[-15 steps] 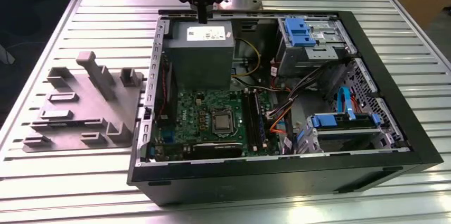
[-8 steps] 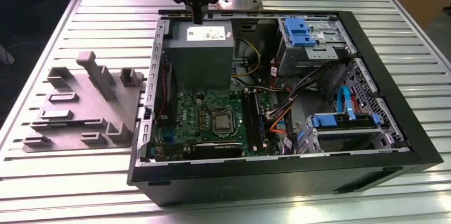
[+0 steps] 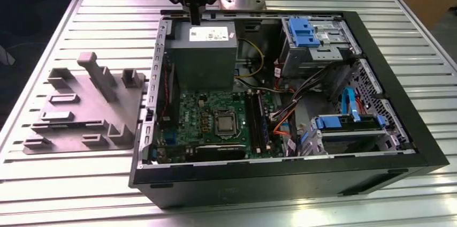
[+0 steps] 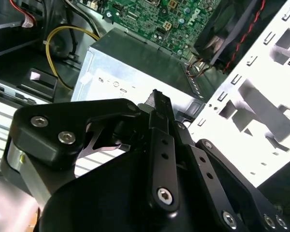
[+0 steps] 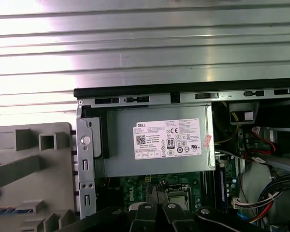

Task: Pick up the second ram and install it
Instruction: 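Reach for the second ram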

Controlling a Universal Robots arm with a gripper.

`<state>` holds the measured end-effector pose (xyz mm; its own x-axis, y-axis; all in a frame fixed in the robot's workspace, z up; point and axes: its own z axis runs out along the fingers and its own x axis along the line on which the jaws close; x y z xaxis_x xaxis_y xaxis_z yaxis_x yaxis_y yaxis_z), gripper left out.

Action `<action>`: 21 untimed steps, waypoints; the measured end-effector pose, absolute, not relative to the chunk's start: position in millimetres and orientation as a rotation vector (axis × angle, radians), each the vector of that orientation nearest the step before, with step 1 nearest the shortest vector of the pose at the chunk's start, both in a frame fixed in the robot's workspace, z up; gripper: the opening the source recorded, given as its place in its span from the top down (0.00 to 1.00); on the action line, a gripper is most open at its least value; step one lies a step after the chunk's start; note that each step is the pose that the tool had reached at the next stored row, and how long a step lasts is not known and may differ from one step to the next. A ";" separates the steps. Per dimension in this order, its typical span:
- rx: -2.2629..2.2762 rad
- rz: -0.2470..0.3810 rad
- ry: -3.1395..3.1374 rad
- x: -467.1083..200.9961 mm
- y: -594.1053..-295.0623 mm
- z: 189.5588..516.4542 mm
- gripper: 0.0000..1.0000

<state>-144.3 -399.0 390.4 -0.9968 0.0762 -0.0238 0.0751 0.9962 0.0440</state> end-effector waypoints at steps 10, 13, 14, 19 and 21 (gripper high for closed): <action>0.118 0.067 3.112 -161.3 -398.9 388.3 0.90; 0.118 0.067 3.112 -167.1 -398.9 387.8 0.90; 0.118 0.067 3.112 -169.3 -398.9 387.6 0.90; 0.118 0.067 3.112 -181.0 -398.9 386.4 0.90; 0.118 0.067 3.111 -187.2 -398.9 385.9 0.90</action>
<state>-187.2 -398.9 385.9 -0.9968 0.0763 -0.0255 0.0752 0.9962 0.0442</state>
